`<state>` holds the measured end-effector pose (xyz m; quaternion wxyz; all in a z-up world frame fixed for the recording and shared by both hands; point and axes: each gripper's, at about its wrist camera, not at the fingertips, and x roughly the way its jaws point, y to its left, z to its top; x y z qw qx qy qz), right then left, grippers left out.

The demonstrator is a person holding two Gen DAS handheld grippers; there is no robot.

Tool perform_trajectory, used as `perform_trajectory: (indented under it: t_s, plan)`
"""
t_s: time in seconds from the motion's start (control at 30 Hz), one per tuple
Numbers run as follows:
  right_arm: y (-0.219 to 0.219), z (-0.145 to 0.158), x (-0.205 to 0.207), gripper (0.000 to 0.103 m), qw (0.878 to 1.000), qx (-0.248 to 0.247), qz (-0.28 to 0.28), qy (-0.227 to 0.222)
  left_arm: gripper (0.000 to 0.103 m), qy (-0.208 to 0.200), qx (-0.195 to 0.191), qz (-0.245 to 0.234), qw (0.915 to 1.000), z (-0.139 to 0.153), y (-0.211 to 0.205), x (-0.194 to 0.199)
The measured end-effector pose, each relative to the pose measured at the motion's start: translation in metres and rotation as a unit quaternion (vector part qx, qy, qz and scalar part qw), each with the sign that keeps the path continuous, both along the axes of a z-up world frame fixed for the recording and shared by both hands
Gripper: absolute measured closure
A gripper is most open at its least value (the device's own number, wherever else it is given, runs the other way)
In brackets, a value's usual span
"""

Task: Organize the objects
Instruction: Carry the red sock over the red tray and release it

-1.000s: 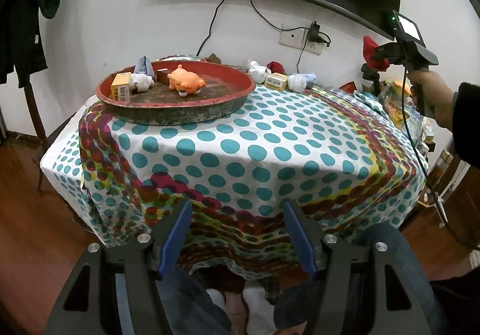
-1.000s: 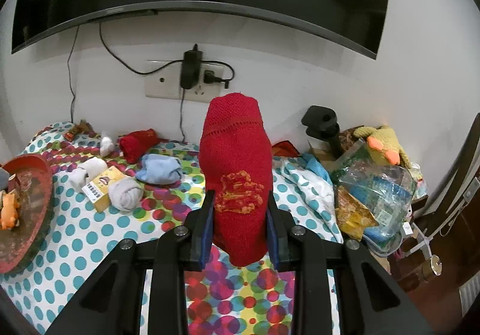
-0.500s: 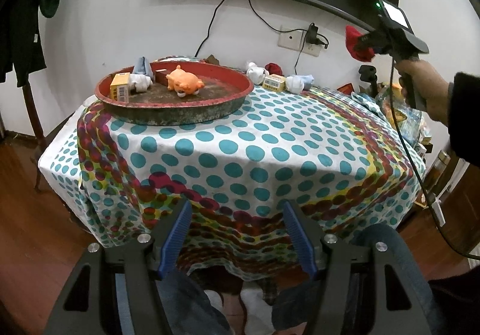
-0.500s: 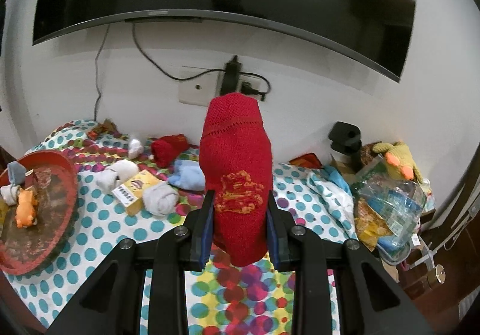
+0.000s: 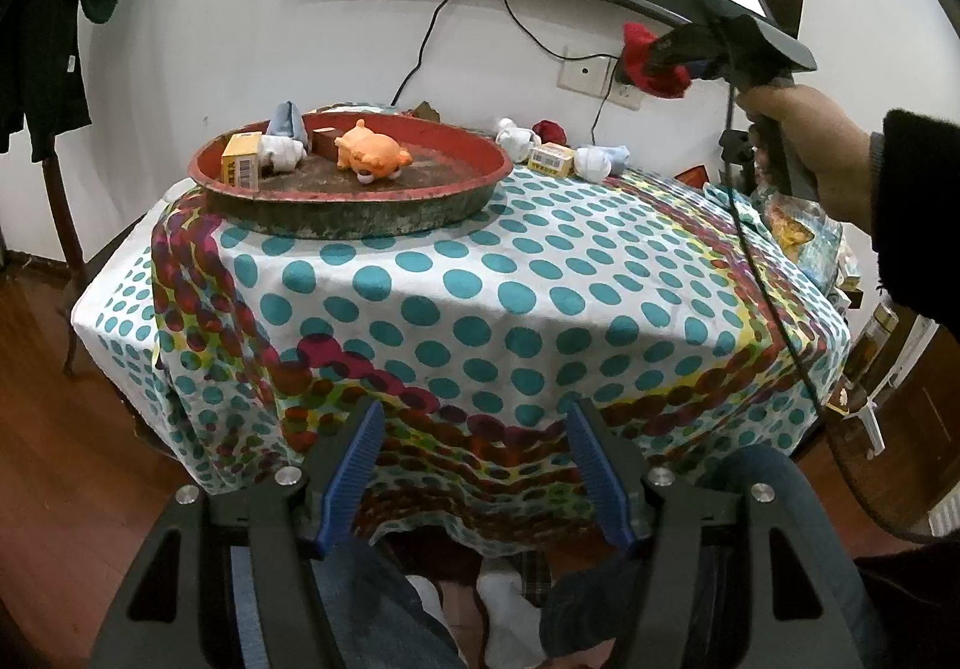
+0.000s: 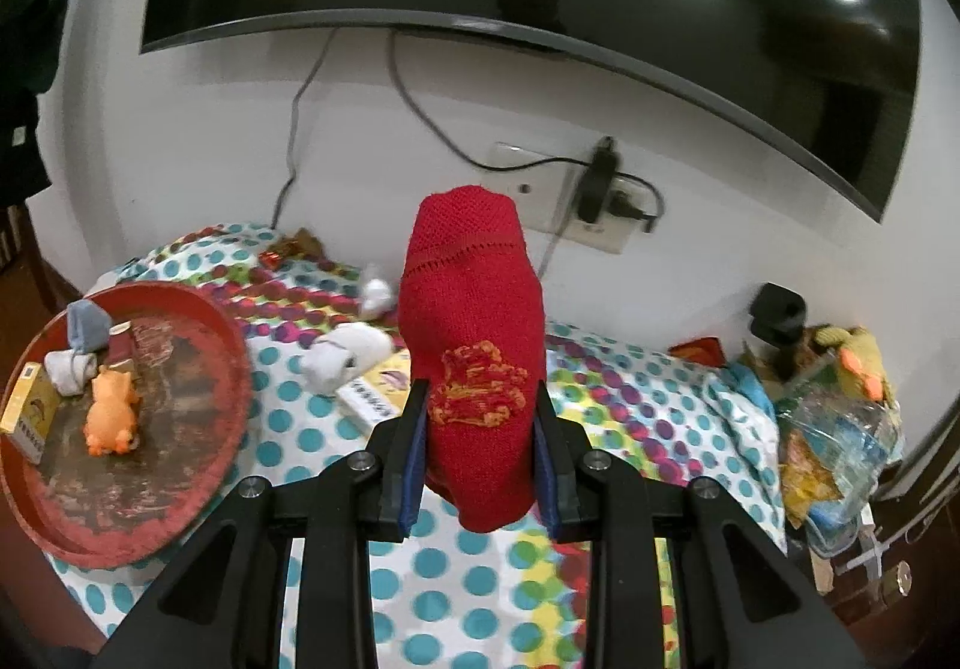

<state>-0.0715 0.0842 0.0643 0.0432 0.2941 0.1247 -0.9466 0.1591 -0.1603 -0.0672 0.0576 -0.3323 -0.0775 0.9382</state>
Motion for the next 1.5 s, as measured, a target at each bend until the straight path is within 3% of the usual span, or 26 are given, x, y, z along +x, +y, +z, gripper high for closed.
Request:
perform_trajectory:
  t_s: [0.53,0.6,0.73,0.9,1.2,1.3,1.37,1.4,1.5]
  plan:
    - [-0.109,-0.057,0.016,0.074,0.993,0.004,0.098,-0.063,0.038,-0.013,0.002,-0.003,0.9999,-0.008,-0.004,-0.002]
    - [-0.128,-0.066,0.026,0.074,0.989,-0.006,0.13,-0.075,0.038,-0.013,0.002,-0.002,0.9999,-0.009,-0.005,-0.002]
    - [-0.173,-0.082,0.055,0.074,0.974,0.024,0.212,-0.082,0.038,-0.02,0.002,-0.003,0.9998,-0.013,-0.006,-0.004]
    - [-0.213,-0.095,0.079,0.074,0.955,0.019,0.274,-0.112,0.038,-0.022,0.002,-0.004,0.9998,-0.015,-0.007,-0.005]
    - [-0.242,-0.12,0.087,0.071,0.938,0.028,0.31,-0.153,0.038,-0.027,0.002,-0.003,0.9996,-0.018,-0.009,-0.007]
    - [-0.238,-0.121,0.083,0.067,0.938,0.009,0.308,-0.158,0.038,-0.027,0.0,-0.003,0.9996,-0.018,-0.008,-0.007]
    - [-0.234,-0.117,0.082,0.031,0.944,0.01,0.296,-0.143,0.038,-0.027,-0.002,-0.004,0.9996,-0.019,-0.008,-0.007]
    - [-0.23,-0.112,0.083,0.025,0.947,0.006,0.297,-0.126,0.038,-0.027,-0.002,-0.003,0.9996,-0.019,-0.008,-0.007]
    - [-0.203,-0.086,0.093,0.022,0.949,-0.033,0.307,-0.067,0.038,-0.018,-0.002,-0.006,0.9998,-0.017,-0.008,-0.004]
